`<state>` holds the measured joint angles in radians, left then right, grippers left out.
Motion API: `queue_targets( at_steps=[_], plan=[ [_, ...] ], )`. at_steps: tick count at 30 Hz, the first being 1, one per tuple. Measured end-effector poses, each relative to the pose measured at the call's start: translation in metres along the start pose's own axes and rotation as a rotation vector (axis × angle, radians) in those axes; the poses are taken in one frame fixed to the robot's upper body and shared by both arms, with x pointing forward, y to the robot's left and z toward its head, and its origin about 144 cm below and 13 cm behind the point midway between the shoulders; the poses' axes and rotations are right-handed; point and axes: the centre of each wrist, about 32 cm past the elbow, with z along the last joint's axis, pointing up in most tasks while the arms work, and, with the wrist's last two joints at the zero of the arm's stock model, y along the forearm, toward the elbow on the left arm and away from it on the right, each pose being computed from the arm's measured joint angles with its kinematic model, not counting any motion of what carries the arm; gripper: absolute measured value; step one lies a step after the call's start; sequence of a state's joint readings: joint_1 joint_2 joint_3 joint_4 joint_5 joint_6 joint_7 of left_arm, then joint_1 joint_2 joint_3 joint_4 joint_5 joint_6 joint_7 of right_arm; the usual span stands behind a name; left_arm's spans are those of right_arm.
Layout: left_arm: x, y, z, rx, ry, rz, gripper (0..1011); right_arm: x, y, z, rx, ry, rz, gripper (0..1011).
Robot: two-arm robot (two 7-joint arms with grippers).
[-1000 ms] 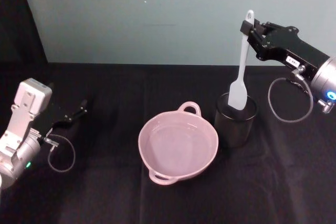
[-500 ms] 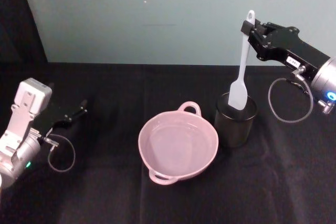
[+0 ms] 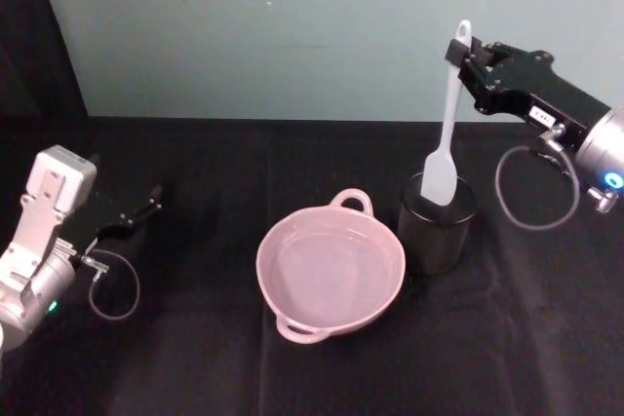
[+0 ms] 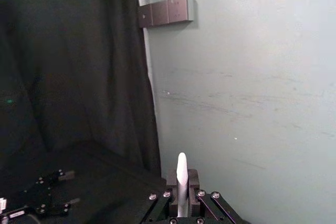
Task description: Use the one hand to pick up the spoon and stir the clear water in the bowl.
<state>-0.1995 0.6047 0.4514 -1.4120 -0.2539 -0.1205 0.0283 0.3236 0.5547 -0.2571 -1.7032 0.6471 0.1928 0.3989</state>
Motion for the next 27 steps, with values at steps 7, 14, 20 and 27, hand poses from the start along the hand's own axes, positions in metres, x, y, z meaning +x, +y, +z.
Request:
queue_targets(
  at_steps=[7,14,20,27],
  plan=[
    [0.000,0.000,0.000,0.000,0.000,0.000,1005,-0.014,0.017,-0.004,0.021,0.023,0.073,124],
    [0.000,0.000,0.000,0.000,0.000,0.000,1005,-0.025,0.048,-0.008,0.003,0.008,0.258,124],
    [0.000,0.000,0.000,0.000,0.000,0.000,1005,-0.029,0.063,-0.015,-0.046,-0.010,0.379,124],
    [0.000,0.000,0.000,0.000,0.000,0.000,1005,-0.033,0.073,-0.036,-0.064,-0.013,0.473,124]
  ],
)
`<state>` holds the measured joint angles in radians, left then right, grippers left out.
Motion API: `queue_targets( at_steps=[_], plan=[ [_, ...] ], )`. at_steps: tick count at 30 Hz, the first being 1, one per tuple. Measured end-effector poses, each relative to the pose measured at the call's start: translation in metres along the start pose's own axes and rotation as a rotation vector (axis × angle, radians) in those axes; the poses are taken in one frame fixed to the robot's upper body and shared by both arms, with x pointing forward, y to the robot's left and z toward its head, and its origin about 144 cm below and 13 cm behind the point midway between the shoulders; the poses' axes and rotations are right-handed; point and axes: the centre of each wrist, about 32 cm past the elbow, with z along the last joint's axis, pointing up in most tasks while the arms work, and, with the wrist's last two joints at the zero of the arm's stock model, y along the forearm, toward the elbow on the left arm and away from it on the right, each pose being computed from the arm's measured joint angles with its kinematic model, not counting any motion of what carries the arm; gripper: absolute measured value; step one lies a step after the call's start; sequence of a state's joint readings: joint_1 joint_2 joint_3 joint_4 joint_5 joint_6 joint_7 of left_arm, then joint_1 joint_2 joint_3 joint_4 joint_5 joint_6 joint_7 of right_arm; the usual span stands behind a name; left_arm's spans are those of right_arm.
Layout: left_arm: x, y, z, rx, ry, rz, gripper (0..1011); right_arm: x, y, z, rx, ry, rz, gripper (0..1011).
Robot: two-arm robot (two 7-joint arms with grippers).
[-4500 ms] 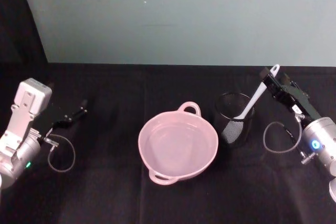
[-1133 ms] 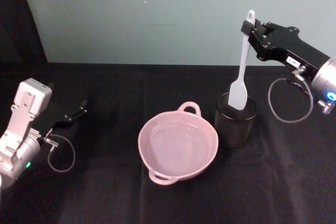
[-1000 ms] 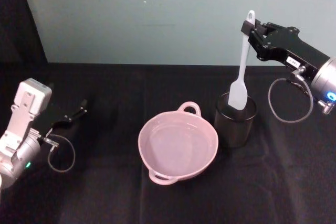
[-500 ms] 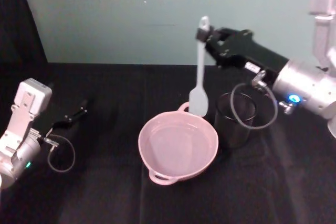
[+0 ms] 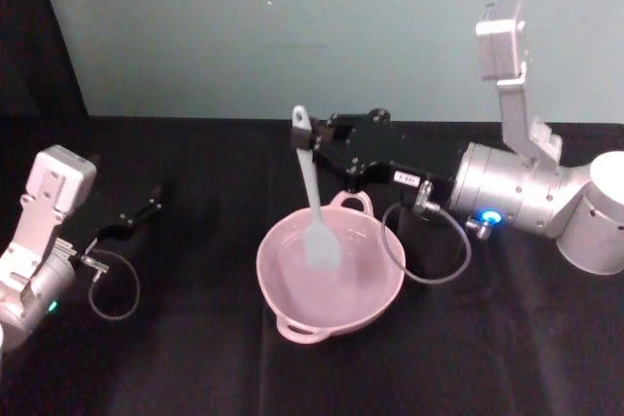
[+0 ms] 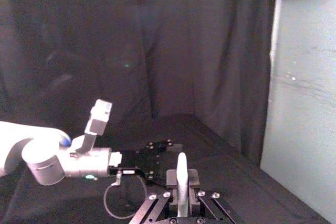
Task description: Use the one hand to pick up the spoon and stir the clear water in the bowl.
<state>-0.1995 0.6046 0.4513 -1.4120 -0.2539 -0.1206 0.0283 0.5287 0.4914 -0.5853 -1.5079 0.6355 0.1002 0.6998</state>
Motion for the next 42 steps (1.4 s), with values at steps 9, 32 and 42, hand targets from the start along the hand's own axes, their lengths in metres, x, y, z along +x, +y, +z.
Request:
queue_targets(
  at_steps=[9,32,42],
  plan=[
    [0.000,0.000,0.000,0.000,0.000,0.000,1005,-0.003,0.004,-0.026,0.050,0.005,0.024,124],
    [0.000,0.000,0.000,0.000,0.000,0.000,1005,-0.005,0.005,-0.064,0.055,0.029,-0.026,124],
    [0.000,0.000,0.000,0.000,0.000,0.000,1005,0.024,0.010,-0.067,0.044,0.031,-0.087,124]
  ],
)
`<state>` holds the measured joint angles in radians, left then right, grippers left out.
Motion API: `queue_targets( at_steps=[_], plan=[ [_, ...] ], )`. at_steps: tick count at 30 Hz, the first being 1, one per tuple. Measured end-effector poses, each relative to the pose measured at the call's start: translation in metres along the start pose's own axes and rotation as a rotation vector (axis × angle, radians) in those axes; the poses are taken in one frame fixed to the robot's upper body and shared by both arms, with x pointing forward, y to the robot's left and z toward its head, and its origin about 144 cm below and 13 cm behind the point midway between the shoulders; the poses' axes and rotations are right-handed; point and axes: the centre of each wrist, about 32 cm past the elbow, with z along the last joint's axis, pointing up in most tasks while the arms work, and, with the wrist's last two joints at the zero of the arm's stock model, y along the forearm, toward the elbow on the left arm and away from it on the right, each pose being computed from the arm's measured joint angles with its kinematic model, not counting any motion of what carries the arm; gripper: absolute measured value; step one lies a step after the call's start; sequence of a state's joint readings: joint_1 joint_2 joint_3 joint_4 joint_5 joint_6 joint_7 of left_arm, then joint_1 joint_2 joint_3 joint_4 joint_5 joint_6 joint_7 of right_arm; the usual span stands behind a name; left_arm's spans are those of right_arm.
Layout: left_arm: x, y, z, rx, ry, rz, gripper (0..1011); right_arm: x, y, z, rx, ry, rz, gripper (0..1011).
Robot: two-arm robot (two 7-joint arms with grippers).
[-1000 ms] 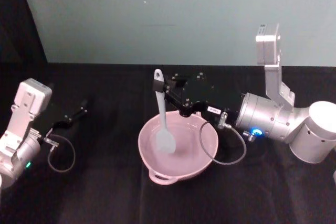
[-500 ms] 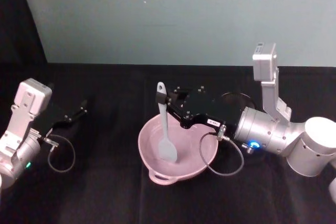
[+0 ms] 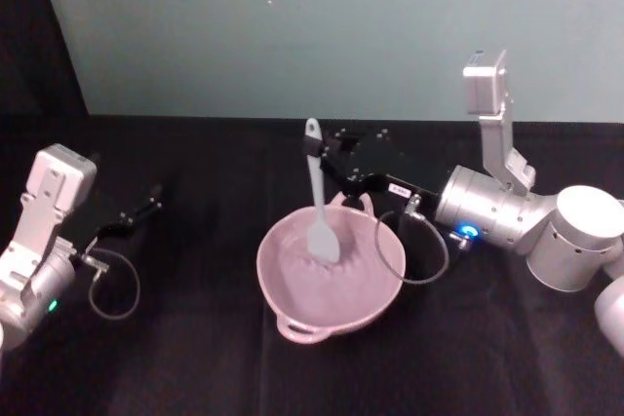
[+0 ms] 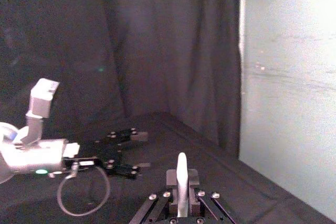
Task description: Use the one hand to pick up the spoon and stir the clear water in the bowl.
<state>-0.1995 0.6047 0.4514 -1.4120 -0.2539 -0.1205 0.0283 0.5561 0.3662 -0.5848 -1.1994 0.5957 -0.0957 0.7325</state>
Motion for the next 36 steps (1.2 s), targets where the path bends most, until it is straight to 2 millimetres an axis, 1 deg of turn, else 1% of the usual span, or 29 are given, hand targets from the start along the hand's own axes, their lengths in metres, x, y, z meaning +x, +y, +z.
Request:
queue_targets(
  at_steps=[4,9,14,20,24,28,29,32,36],
  plan=[
    [0.000,0.000,0.000,0.000,0.000,0.000,1005,0.008,-0.007,0.003,0.001,-0.012,-0.033,124],
    [0.000,0.000,0.000,0.000,0.000,0.000,1005,0.010,-0.020,0.005,0.000,-0.021,-0.065,124],
    [0.000,0.000,0.000,0.000,0.000,0.000,1005,0.006,-0.034,0.007,-0.018,-0.025,-0.079,124],
    [0.000,0.000,0.000,0.000,0.000,0.000,1005,-0.006,-0.042,0.009,-0.042,-0.019,-0.060,124],
    [0.000,0.000,0.000,0.000,0.000,0.000,1005,-0.015,-0.040,0.009,-0.039,-0.014,-0.036,124],
    [0.000,0.000,0.000,0.000,0.000,0.000,1005,-0.025,-0.032,0.007,-0.029,0.001,0.005,124],
    [0.000,0.000,0.000,0.000,0.000,0.000,1005,-0.025,-0.032,0.007,-0.029,0.001,0.005,124],
    [0.000,0.000,0.000,0.000,0.000,0.000,1005,-0.031,-0.023,0.004,-0.017,0.021,0.037,124],
    [0.000,0.000,0.000,0.000,0.000,0.000,1005,-0.032,-0.015,0.002,-0.006,0.030,0.051,124]
  ],
)
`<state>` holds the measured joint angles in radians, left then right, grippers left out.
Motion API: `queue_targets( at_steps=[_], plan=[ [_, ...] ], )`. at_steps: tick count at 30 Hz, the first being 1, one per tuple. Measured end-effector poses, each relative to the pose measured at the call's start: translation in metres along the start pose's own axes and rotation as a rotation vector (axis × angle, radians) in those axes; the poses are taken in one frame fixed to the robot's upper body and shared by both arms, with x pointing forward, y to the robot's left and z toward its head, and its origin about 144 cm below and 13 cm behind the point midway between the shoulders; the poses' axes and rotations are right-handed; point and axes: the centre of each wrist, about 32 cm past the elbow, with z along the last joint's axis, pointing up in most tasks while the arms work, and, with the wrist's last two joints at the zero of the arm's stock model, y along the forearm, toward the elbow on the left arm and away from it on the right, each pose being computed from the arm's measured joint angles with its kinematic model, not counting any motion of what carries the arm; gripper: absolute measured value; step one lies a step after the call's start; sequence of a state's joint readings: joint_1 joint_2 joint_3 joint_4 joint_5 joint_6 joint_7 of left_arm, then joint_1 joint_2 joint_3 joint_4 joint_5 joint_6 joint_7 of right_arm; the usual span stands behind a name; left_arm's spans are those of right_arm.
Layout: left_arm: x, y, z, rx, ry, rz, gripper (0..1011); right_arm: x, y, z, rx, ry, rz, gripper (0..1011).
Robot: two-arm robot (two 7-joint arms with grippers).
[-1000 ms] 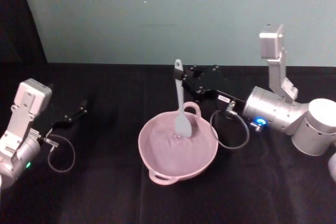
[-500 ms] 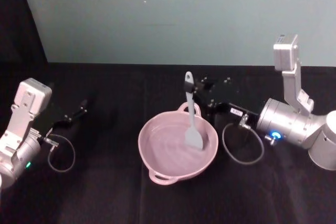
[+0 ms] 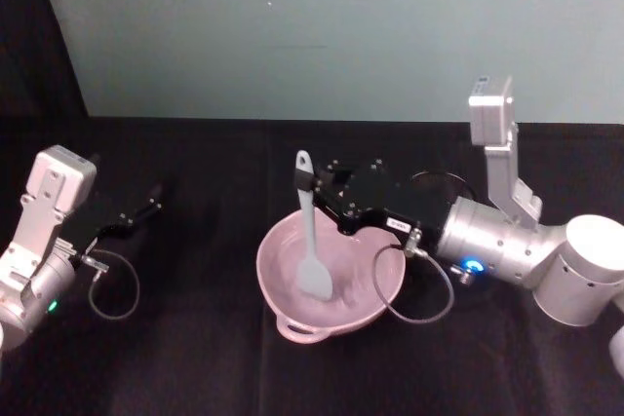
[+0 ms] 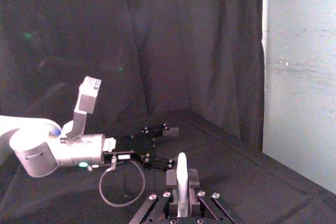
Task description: Use the one hand to pick up the spoon and stir the clear water in the bowl.
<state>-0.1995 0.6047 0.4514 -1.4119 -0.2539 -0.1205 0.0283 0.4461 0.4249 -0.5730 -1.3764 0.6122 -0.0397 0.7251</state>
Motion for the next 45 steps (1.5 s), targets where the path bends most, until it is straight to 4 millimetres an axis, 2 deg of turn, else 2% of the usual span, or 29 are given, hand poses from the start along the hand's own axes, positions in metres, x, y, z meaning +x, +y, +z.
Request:
queue_targets(
  at_steps=[13,17,24,27,34,45],
  plan=[
    [0.000,0.000,0.000,0.000,0.000,0.000,1005,0.021,0.022,-0.006,0.023,0.035,-0.060,124],
    [0.000,0.000,0.000,0.000,0.000,0.000,1005,0.027,0.020,-0.008,0.021,0.027,-0.123,124],
    [0.000,0.000,0.000,0.000,0.000,0.000,1005,0.032,-0.001,-0.003,0.005,-0.011,-0.220,124],
    [0.000,0.000,0.000,0.000,0.000,0.000,1005,0.030,-0.011,0.001,-0.008,-0.026,-0.235,124],
    [0.000,0.000,0.000,0.000,0.000,0.000,1005,0.021,-0.019,0.004,-0.022,-0.036,-0.222,124],
    [0.000,0.000,0.000,0.000,0.000,0.000,1005,-0.004,-0.008,-0.002,0.039,0.047,-0.130,124]
  ],
)
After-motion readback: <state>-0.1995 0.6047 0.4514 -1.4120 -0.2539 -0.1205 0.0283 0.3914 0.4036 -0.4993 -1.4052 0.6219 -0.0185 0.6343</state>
